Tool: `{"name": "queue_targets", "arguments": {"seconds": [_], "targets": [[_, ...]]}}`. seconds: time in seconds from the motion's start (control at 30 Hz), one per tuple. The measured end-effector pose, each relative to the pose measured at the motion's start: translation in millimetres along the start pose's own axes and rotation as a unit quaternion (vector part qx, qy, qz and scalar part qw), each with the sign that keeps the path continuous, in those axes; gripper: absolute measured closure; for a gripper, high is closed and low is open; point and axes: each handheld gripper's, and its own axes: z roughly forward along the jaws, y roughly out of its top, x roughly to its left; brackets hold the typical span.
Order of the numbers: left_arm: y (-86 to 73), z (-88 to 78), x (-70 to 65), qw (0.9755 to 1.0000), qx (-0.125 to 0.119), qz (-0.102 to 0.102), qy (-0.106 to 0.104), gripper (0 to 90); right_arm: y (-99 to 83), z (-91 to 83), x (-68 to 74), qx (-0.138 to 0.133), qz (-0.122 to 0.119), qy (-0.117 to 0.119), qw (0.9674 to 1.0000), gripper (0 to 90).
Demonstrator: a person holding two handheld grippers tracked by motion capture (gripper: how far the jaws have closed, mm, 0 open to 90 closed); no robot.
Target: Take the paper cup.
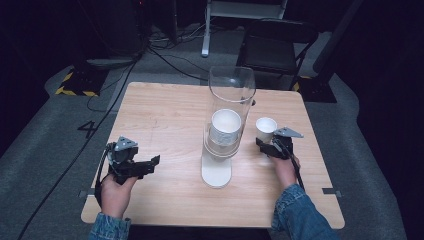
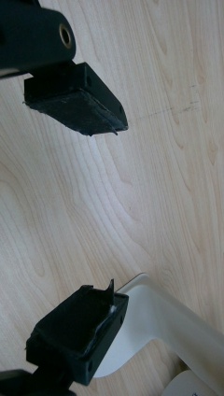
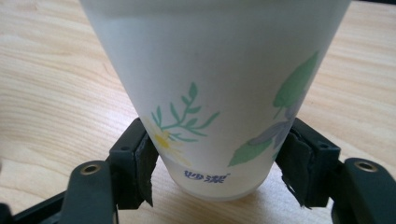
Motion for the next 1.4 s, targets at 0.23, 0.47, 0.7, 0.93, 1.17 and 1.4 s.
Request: {"name": "queue_targets", "arguments": {"seconds": [0.23,0.47,0.7,0.93,1.17,1.4], "targets": [[0.9,1.1,-0.7,1.0,0.002,0.004,-0.002,15.8,-3.8,5.7,2.2,0.029,0.0,0.013,0.9995,34.3],[2.5,3.0,-1.0,1.0,0.002,0.004,-0.004,15.8,-4.8,5.2,2.5,0.042,-0.003,0.017,0.999,22.5],[5.8,6.5,-2.3,0.9999,0.002,0.005,-0.009,15.8,-1.8,-5.5,0.7,0.042,0.005,0.024,0.9988,15.2],[9.4,9.5,-3.0,0.9999,0.0,0.006,-0.014,15.7,6.3,-28.8,0.0,0.024,0.003,0.032,0.9992,13.4],[10.8,9.1,-1.0,0.9999,-0.001,0.005,-0.015,15.7,20.9,-66.7,-1.7,-0.02,-0.012,0.04,0.9989,11.6],[9.6,4.5,4.6,0.9999,-0.006,0.001,-0.012,15.7,27.2,-100.1,-12.1,-0.048,-0.01,0.049,0.9976,11.6]]}}
